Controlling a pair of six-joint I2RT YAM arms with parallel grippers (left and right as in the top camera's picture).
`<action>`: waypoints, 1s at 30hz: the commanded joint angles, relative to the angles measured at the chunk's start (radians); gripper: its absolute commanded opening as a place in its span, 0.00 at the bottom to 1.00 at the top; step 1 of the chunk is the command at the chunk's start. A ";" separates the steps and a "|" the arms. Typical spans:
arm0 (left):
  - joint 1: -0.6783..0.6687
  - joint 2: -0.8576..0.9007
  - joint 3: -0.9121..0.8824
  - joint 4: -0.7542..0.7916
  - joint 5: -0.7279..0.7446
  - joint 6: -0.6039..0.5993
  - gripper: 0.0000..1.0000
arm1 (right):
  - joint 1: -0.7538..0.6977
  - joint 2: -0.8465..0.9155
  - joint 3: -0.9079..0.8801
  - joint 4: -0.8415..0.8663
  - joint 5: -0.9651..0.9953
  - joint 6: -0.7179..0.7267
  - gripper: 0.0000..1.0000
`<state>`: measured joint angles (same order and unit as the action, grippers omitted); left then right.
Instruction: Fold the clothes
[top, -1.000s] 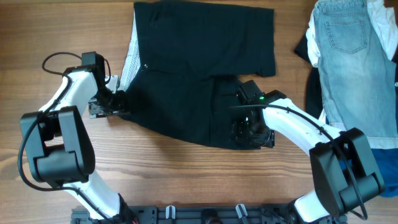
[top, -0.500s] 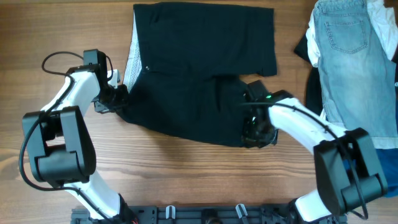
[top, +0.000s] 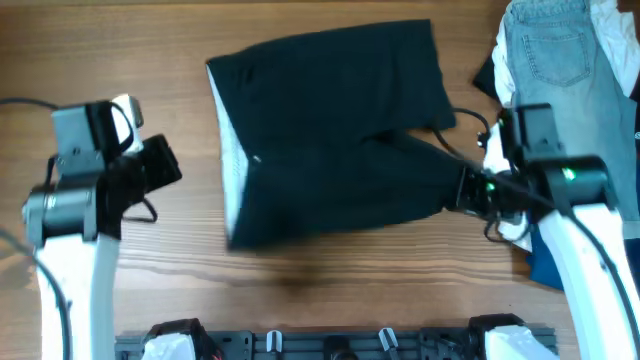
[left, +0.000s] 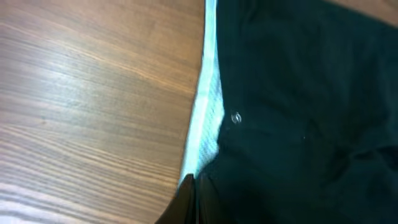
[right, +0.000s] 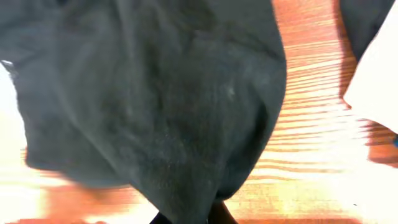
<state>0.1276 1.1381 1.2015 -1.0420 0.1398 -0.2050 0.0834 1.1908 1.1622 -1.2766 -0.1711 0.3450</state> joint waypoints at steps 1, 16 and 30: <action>0.006 -0.085 -0.003 -0.029 -0.003 -0.021 0.04 | -0.005 -0.078 0.040 0.043 0.024 -0.016 0.04; -0.368 0.310 -0.015 -0.213 0.163 -0.068 0.64 | -0.004 0.259 0.040 0.206 0.044 -0.068 0.38; -0.641 0.346 -0.407 0.082 0.141 -0.502 0.70 | -0.004 0.259 0.040 0.246 0.044 -0.091 0.59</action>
<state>-0.5053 1.4792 0.8490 -1.0107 0.2901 -0.5884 0.0830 1.4429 1.1866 -1.0374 -0.1337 0.2665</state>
